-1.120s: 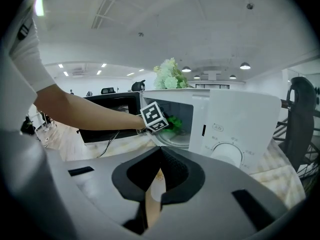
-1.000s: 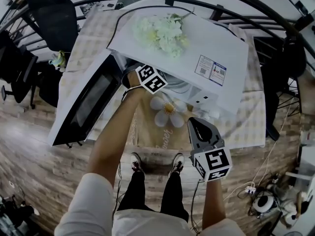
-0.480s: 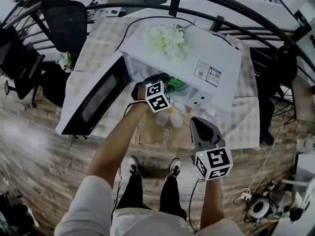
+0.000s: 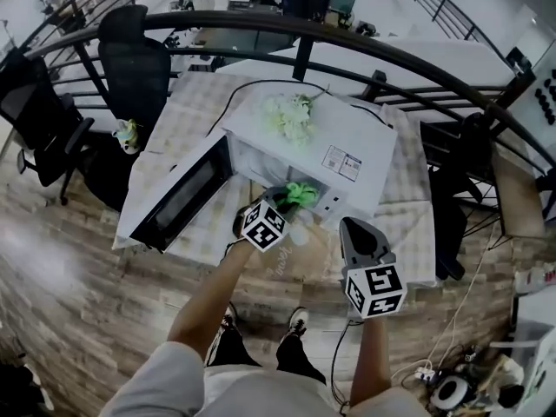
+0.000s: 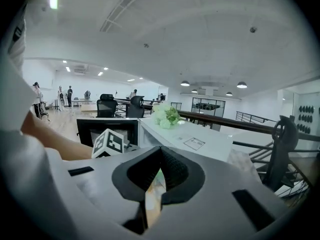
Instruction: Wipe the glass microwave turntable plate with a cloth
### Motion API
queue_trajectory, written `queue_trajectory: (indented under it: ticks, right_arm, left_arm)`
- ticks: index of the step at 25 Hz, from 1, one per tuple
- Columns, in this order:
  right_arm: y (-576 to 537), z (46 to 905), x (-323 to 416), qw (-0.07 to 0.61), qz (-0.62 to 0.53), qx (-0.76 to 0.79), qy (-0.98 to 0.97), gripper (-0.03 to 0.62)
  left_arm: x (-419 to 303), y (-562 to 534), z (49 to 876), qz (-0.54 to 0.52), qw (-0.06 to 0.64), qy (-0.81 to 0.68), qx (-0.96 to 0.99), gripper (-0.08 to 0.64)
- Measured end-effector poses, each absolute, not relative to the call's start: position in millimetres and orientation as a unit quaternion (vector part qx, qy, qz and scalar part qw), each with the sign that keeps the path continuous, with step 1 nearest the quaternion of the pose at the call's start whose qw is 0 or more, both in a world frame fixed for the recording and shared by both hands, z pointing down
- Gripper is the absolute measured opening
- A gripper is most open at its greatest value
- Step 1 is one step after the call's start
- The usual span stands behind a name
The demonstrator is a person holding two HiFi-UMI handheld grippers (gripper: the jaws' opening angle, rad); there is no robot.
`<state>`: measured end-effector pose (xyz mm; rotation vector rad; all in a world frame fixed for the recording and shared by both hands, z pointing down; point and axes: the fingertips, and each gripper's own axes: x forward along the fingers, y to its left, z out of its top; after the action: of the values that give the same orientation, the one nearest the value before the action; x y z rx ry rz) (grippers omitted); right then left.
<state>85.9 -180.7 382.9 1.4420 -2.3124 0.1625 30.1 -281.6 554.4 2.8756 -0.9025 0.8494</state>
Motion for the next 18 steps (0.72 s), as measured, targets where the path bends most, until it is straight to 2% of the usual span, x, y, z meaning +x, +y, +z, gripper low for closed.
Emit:
queue_trajectory:
  ticks: [3, 6, 18]
  right_arm:
    - [-182.8, 353.2, 83.3, 0.195, 0.038, 0.516, -0.834, 0.014]
    - [-182.7, 326.8, 78.7, 0.195, 0.012, 0.514, -0.835, 0.014]
    - [-184.5, 251.0, 49.2, 0.176, -0.078, 0.486, -0.853, 0.014]
  left_arm:
    - [9.9, -263.1, 505.9, 0.211, 0.035, -0.323, 0.922, 0.078]
    - [-12.2, -246.4, 454.3, 0.165, 0.036, -0.35, 0.921, 0.08]
    - [-95.9, -215.2, 301.6, 0.092, -0.052, -0.435, 0.894, 0.084]
